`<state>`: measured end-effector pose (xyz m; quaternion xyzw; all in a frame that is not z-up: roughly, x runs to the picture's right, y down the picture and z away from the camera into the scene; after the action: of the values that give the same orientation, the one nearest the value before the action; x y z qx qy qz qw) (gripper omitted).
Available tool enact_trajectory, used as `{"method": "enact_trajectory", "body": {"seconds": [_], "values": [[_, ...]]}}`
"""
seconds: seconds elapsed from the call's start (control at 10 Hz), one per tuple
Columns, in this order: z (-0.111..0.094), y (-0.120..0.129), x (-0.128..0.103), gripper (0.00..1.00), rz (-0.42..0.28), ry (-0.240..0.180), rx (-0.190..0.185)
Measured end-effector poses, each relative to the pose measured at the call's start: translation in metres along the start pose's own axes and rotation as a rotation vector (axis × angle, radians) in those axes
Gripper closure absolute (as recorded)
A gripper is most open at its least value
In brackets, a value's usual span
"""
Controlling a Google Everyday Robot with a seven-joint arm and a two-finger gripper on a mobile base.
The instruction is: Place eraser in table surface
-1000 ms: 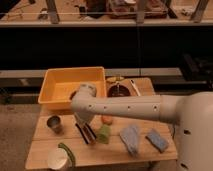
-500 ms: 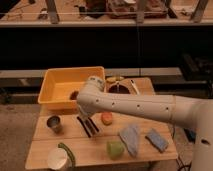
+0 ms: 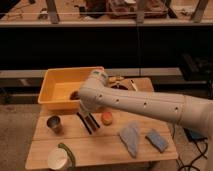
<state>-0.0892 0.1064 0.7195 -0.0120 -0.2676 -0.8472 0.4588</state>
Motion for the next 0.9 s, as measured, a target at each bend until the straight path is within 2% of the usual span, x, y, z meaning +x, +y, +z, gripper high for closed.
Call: {"method": "enact_trajectory", "body": {"seconds": [0.5,0.8,0.9], "values": [[0.025,-0.011,-0.002,1.0,-0.026,-0.052,0.039],[0.057,-0.026,-0.011,1.0,-0.057,-0.12,0.06],[0.073,-0.03,-0.017,1.0,-0.062,-0.152,0.071]]}}
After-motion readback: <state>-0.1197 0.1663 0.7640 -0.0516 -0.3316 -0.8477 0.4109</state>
